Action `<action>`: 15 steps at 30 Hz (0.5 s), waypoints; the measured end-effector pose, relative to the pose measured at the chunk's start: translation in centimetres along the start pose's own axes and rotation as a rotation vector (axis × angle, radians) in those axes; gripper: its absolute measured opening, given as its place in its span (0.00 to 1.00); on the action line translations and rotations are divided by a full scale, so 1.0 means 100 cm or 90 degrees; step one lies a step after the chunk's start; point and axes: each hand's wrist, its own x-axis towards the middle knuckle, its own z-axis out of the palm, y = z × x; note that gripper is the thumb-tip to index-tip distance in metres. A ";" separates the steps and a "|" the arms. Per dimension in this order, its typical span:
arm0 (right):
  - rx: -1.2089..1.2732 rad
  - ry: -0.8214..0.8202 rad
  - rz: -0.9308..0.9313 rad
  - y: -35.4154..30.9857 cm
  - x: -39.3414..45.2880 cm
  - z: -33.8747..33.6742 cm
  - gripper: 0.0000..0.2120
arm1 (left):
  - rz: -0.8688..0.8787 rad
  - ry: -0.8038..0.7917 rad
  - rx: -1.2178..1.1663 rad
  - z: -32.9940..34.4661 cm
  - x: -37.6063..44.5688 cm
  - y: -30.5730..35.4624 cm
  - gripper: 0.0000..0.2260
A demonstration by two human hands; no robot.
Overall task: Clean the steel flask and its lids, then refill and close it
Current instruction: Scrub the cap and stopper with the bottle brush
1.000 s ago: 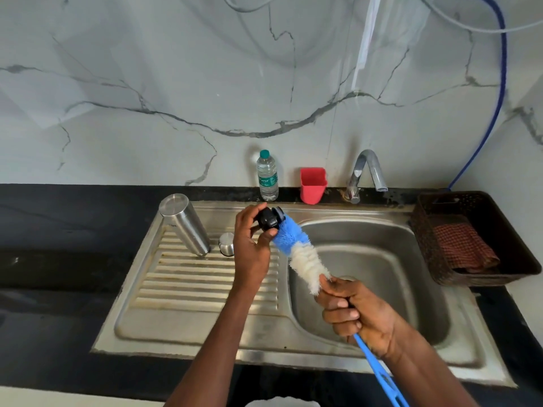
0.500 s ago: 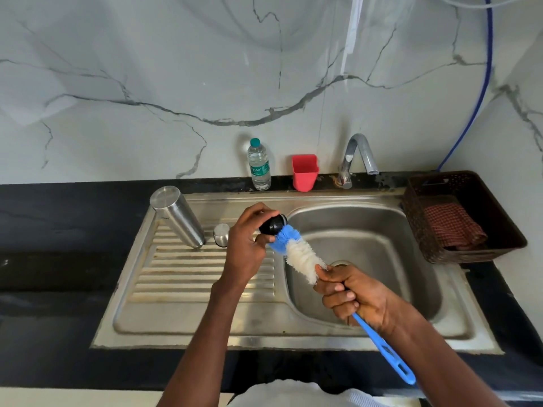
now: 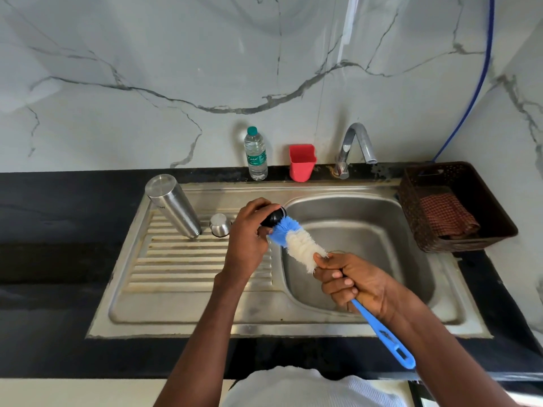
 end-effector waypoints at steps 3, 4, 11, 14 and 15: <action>-0.093 0.086 -0.039 0.004 -0.003 0.007 0.04 | -0.119 0.071 -0.022 0.003 -0.001 -0.010 0.27; -0.159 0.146 -0.072 0.008 -0.004 0.009 0.03 | -0.179 0.110 -0.051 0.004 -0.001 -0.012 0.25; -0.812 0.468 -0.440 0.029 -0.004 0.008 0.24 | -0.408 0.125 -0.360 0.012 0.008 0.004 0.12; -0.904 0.501 -0.413 0.024 0.000 0.021 0.26 | -0.351 0.037 -0.347 0.016 0.007 0.013 0.14; -0.894 0.510 -0.403 0.018 0.000 0.022 0.26 | -0.343 0.034 -0.336 0.017 0.007 0.012 0.14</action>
